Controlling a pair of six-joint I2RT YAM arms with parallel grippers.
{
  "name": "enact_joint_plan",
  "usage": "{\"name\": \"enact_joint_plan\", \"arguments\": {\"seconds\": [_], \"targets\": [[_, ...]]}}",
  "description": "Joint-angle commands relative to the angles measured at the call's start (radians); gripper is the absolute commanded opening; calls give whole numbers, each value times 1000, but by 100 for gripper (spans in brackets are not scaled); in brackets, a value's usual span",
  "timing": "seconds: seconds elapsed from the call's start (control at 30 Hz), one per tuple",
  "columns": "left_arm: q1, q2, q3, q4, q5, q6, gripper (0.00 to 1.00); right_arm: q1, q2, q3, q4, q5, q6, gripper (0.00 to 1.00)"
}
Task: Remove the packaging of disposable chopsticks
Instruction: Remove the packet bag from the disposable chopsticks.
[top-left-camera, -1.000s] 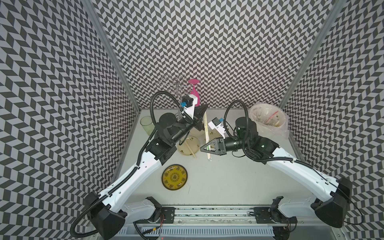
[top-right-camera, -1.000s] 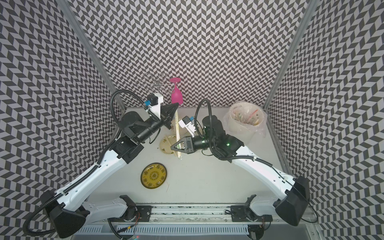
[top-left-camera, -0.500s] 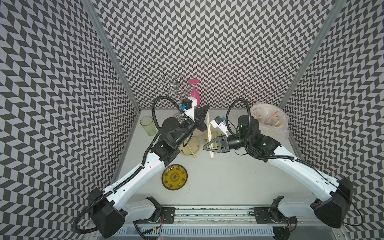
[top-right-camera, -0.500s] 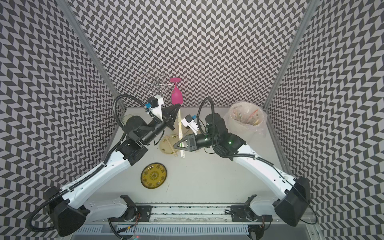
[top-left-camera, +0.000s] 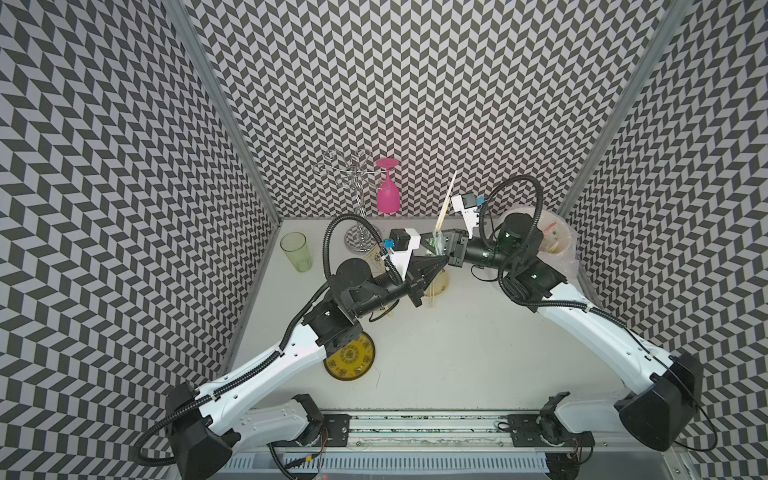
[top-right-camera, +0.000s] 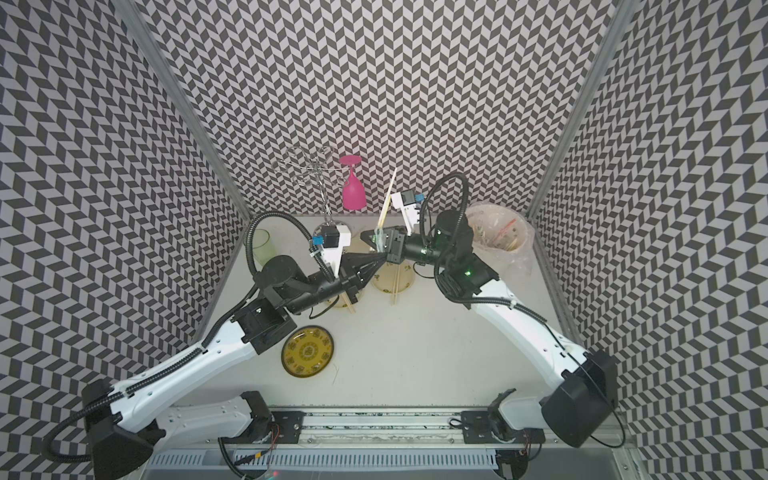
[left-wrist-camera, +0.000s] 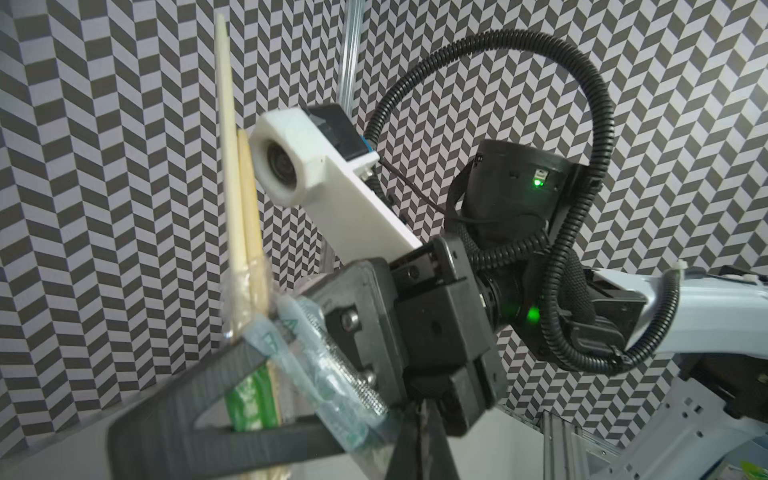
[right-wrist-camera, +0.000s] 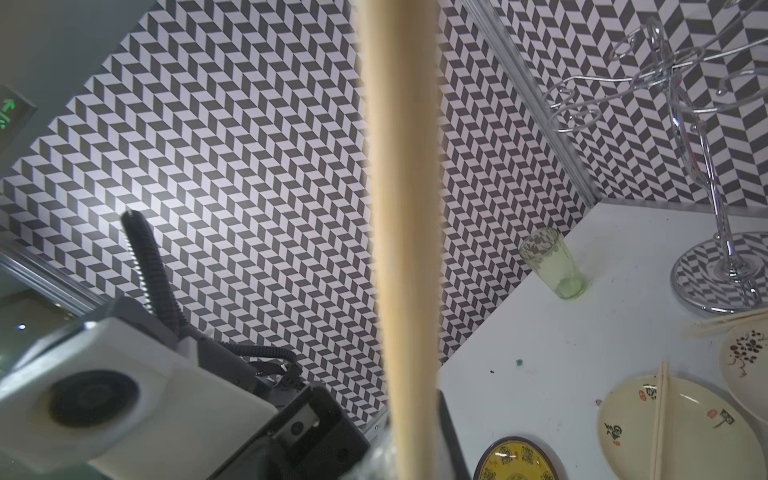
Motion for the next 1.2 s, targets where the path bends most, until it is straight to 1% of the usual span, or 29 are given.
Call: {"name": "enact_joint_plan", "arguments": {"seconds": [0.0,0.1,0.13,0.17,0.2,0.27,0.3,0.33,0.43,0.53,0.67,0.77,0.83,0.97,1.17], "targets": [[46,-14,-33,-56,100,-43,0,5,-34,-19,139,41,16,0],[126,-75,-88,58,169,-55,0,8,-32,-25,126,21,1,0],[159,-96,-110,104,206,-59,14,11,-30,-24,110,17,-16,0],[192,-119,-127,142,232,-63,34,15,-33,-27,87,25,-33,0],[220,-138,-138,165,247,-67,46,16,-35,-34,73,32,-53,0],[272,-177,-155,194,244,-87,62,16,-42,-50,34,37,-83,0],[292,-191,-159,202,250,-95,67,17,-46,-60,19,36,-103,0],[310,-201,-159,210,263,-98,70,19,-50,-65,-10,36,-135,0],[369,-207,-143,210,329,-114,73,28,-60,-72,-106,32,-243,0],[410,-182,-138,251,412,-177,74,46,-75,-73,-198,37,-370,0],[418,-105,-108,278,542,-230,74,75,-72,-66,-313,-9,-498,0],[416,-62,-100,309,604,-277,74,105,-70,-61,-367,-34,-569,0],[416,-39,-95,319,636,-294,74,128,-64,-53,-394,-55,-601,0],[407,-13,-87,343,695,-321,73,152,-58,-39,-415,-59,-625,0],[391,12,-59,250,676,-280,72,195,-50,-22,-431,-74,-655,0]]}}
